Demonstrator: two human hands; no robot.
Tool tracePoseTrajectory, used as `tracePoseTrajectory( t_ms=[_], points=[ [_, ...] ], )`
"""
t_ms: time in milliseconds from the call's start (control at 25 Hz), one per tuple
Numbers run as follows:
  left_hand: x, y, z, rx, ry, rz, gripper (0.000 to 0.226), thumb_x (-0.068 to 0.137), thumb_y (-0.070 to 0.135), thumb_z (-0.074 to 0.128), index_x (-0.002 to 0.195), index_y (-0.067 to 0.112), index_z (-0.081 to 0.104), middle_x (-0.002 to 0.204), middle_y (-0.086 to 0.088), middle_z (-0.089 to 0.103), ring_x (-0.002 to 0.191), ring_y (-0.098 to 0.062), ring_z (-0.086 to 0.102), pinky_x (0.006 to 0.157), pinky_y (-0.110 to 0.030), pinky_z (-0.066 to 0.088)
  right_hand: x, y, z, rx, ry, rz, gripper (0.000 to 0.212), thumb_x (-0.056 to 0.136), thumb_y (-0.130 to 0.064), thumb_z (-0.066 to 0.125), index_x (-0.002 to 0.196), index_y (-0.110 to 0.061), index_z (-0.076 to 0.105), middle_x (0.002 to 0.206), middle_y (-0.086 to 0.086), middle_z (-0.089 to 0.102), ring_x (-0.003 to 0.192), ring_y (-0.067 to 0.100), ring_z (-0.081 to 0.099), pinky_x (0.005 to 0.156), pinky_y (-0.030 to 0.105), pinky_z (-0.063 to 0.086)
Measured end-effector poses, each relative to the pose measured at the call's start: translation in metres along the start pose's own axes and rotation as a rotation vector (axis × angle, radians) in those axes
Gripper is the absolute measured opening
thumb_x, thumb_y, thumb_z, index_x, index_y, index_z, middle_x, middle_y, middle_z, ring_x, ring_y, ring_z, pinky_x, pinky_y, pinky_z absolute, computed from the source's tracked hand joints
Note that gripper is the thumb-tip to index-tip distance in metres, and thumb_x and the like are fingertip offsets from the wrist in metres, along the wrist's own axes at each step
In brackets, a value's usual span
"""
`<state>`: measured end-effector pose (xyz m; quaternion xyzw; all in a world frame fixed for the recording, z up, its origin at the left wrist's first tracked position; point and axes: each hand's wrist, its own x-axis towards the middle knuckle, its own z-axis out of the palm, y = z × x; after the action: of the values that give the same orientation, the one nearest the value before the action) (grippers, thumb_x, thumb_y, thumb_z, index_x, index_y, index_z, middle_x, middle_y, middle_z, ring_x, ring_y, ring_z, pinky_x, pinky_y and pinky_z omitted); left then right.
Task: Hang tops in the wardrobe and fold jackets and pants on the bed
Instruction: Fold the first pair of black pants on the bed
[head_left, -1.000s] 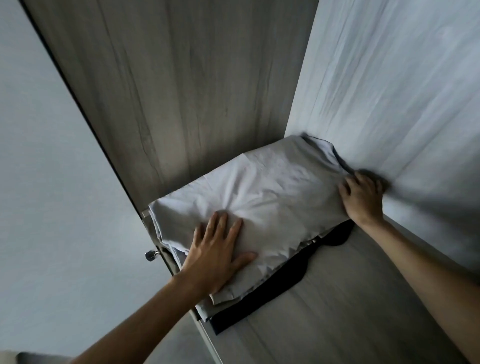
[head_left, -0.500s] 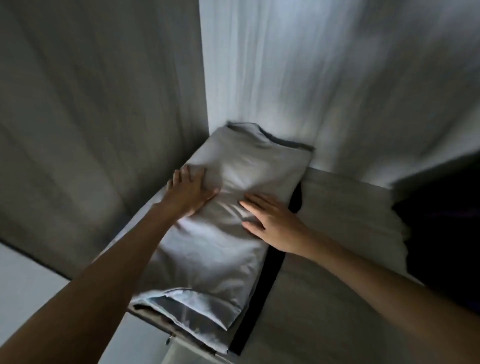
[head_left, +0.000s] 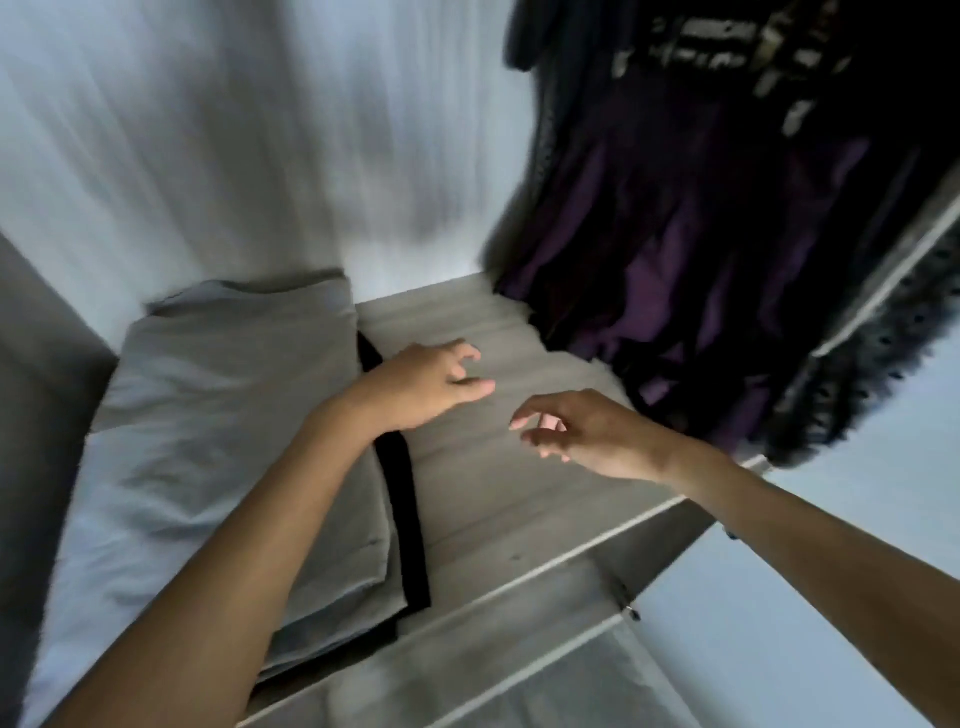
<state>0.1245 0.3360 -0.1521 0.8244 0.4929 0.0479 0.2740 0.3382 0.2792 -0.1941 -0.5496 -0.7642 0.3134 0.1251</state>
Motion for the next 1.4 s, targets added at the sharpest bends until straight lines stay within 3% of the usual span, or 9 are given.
tracePoseTrajectory(
  t_ms=[120, 280, 400, 520, 600, 840, 1080, 1240, 1400],
  points=[
    [0.013, 0.095, 0.051, 0.073, -0.110, 0.181, 0.052, 0.096, 0.048, 0.056, 0.140, 0.020, 0.050, 0.121, -0.005, 0.068, 0.112, -0.017, 0.062, 0.100, -0.032, 0.045, -0.120, 0.042, -0.010, 0.004, 0.137, 0.204, 0.018, 0.099, -0.031, 0.056, 0.115, -0.028, 0.065, 0.074, -0.015, 0.059, 0.070, -0.005, 0.058, 0.066, 0.012, 0.038],
    [-0.008, 0.240, 0.148, 0.129, -0.267, 0.456, 0.051, 0.091, 0.056, 0.058, 0.134, 0.030, 0.052, 0.117, 0.009, 0.066, 0.110, -0.014, 0.061, 0.099, -0.036, 0.047, -0.309, 0.081, 0.003, 0.061, 0.330, 0.522, 0.019, 0.101, -0.033, 0.052, 0.115, -0.029, 0.065, 0.074, -0.013, 0.057, 0.071, 0.002, 0.056, 0.063, 0.007, 0.039],
    [-0.058, 0.351, 0.229, 0.129, -0.402, 0.626, 0.049, 0.091, 0.059, 0.056, 0.133, 0.034, 0.051, 0.118, 0.012, 0.064, 0.105, -0.015, 0.064, 0.093, -0.036, 0.051, -0.446, 0.095, 0.033, 0.036, 0.390, 0.732, 0.021, 0.100, -0.038, 0.051, 0.118, -0.034, 0.061, 0.080, -0.017, 0.057, 0.076, 0.002, 0.056, 0.067, 0.010, 0.038],
    [-0.133, 0.455, 0.317, 0.187, -0.583, 0.827, 0.050, 0.094, 0.054, 0.055, 0.137, 0.029, 0.050, 0.123, 0.006, 0.064, 0.112, -0.017, 0.060, 0.099, -0.034, 0.046, -0.587, 0.094, 0.074, 0.035, 0.414, 0.881, 0.027, 0.099, -0.035, 0.053, 0.123, -0.027, 0.063, 0.094, -0.011, 0.063, 0.088, 0.011, 0.059, 0.081, 0.025, 0.043],
    [-0.193, 0.527, 0.379, 0.257, -0.712, 0.975, 0.050, 0.095, 0.053, 0.056, 0.138, 0.029, 0.050, 0.123, 0.005, 0.064, 0.112, -0.018, 0.060, 0.100, -0.034, 0.046, -0.691, 0.087, 0.108, 0.084, 0.492, 1.024, 0.027, 0.099, -0.031, 0.054, 0.123, -0.023, 0.063, 0.107, -0.006, 0.067, 0.092, 0.010, 0.057, 0.081, 0.023, 0.040],
    [-0.286, 0.666, 0.523, 0.414, -0.954, 1.251, 0.048, 0.096, 0.049, 0.055, 0.137, 0.025, 0.052, 0.122, 0.002, 0.065, 0.106, -0.013, 0.059, 0.088, -0.024, 0.041, -0.875, 0.096, 0.176, 0.309, 0.740, 1.381, 0.025, 0.099, -0.028, 0.053, 0.120, -0.021, 0.065, 0.078, -0.017, 0.052, 0.069, 0.004, 0.051, 0.059, 0.013, 0.036],
    [-0.263, 0.766, 0.733, 0.571, -1.183, 1.300, 0.045, 0.096, 0.050, 0.056, 0.134, 0.024, 0.055, 0.117, 0.004, 0.060, 0.105, -0.012, 0.056, 0.085, -0.024, 0.038, -0.979, 0.189, 0.223, 0.555, 0.939, 1.638, 0.020, 0.095, -0.029, 0.057, 0.111, -0.022, 0.068, 0.069, -0.019, 0.051, 0.068, 0.002, 0.053, 0.071, 0.022, 0.038],
    [-0.236, 0.819, 0.900, 0.485, -1.193, 1.225, 0.042, 0.096, 0.038, 0.060, 0.134, 0.020, 0.056, 0.144, -0.010, 0.043, 0.127, -0.028, 0.050, 0.105, -0.034, 0.039, -1.033, 0.263, 0.243, 0.710, 1.092, 1.802, 0.019, 0.096, -0.029, 0.056, 0.110, -0.022, 0.068, 0.080, -0.017, 0.055, 0.072, 0.002, 0.053, 0.058, 0.010, 0.034],
    [-0.252, 0.863, 1.056, 0.401, -1.267, 1.108, 0.036, 0.097, 0.039, 0.058, 0.132, 0.029, 0.058, 0.150, -0.015, 0.033, 0.126, -0.033, 0.049, 0.101, -0.032, 0.035, -1.074, 0.326, 0.278, 0.991, 1.312, 1.916, 0.017, 0.095, -0.032, 0.058, 0.108, -0.025, 0.068, 0.081, -0.013, 0.061, 0.073, 0.008, 0.060, 0.061, 0.019, 0.039]
  ],
)
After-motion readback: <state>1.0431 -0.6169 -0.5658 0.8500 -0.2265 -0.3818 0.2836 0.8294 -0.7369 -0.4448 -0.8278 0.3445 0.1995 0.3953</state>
